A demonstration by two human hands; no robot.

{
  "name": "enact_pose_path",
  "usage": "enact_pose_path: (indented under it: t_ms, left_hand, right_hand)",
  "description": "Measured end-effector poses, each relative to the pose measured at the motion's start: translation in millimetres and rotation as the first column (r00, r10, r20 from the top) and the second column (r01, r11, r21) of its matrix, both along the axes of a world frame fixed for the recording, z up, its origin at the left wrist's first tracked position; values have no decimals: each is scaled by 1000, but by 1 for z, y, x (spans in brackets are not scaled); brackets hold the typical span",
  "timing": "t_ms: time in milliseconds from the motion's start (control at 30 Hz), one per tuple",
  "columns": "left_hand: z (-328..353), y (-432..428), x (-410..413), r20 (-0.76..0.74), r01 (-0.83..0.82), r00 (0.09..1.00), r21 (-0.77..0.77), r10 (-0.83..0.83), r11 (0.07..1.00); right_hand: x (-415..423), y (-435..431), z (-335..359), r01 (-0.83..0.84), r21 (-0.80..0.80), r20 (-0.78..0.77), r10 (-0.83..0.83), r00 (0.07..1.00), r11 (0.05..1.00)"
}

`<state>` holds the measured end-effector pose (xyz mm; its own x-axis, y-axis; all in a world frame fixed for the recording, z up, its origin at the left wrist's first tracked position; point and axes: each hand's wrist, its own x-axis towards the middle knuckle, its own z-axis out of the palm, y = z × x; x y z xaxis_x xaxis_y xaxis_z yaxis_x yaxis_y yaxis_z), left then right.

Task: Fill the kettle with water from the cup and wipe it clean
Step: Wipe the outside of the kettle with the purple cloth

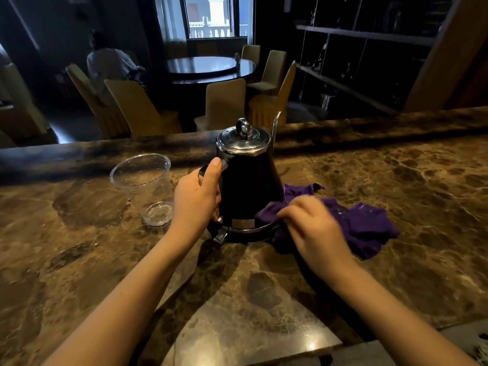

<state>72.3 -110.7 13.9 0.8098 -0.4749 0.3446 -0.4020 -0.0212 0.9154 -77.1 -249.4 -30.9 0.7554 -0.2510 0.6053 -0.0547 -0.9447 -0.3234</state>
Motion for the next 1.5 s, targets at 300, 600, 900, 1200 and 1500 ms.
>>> enact_pose_path:
  t_ms: [300,600,900,1200,1500]
  left_hand:
    - [-1,0,10,-40,-3,999,1,3,1000]
    - [2,0,6,-49,17,999,-11,-18,1000]
    - [4,-1,4,-67,14,998,-13,-14,1000]
    - [2,-1,9,-122,95,988,-51,-100,994]
    - [-1,1,11,-71,70,995,-20,-71,997]
  right_hand:
    - [-19,-30,15,300,55,-329,-267,906,952]
    - [-9,-52,-10,265,141,-299,-214,930,954]
    - [55,1,45,-69,289,278,-15,960,955]
    - [22,-24,-27,-167,173,-173,197,965,971]
    - [29,-25,-26,105,327,-70,-87,994,939]
